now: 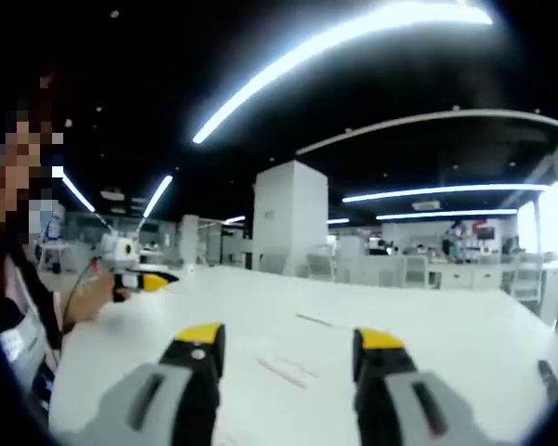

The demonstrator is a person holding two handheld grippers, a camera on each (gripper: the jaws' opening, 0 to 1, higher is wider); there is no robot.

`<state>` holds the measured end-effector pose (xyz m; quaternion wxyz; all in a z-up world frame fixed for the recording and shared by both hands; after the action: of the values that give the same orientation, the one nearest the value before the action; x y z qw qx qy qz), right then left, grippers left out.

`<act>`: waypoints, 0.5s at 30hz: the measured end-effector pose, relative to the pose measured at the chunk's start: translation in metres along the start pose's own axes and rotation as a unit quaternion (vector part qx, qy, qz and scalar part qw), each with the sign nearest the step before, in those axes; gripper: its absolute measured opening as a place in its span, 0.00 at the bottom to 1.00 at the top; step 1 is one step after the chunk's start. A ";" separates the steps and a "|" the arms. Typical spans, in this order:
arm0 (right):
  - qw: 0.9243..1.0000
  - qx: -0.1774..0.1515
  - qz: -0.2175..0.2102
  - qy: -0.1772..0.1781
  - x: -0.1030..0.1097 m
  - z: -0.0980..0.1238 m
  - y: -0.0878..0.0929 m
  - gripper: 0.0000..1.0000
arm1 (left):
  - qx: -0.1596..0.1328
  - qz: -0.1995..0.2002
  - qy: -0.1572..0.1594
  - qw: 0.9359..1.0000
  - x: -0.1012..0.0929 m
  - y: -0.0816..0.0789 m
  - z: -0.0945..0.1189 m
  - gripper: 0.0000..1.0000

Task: Locate the socket holder cover, grip the socket holder cover, clip it into the socket holder slot.

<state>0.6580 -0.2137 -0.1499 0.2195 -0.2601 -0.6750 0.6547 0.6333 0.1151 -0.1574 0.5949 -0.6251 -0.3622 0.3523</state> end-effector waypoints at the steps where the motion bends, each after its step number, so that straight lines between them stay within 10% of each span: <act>1: 1.000 0.001 0.005 0.001 -0.001 0.000 0.000 0.55 | 0.000 0.000 -0.001 1.000 0.000 0.000 0.000 0.35; 15: 0.999 0.031 0.037 -0.003 0.003 -0.001 0.008 0.52 | 0.005 0.003 0.000 1.000 -0.001 0.003 0.000 0.35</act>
<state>0.6566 -0.2108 -0.1582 0.2005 -0.2760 -0.6452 0.6836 0.6331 0.1141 -0.1600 0.5976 -0.6228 -0.3586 0.3556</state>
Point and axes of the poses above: the point that each gripper's makers call its tool centre point, and the gripper's own axes: z roughly backward along the fingers, x roughly to its left, y roughly out of its underside, the point moved 1 cm from there along z, roughly backward along the fingers, and after that the axes turned 4 degrees about -y, right-handed, at the moved point
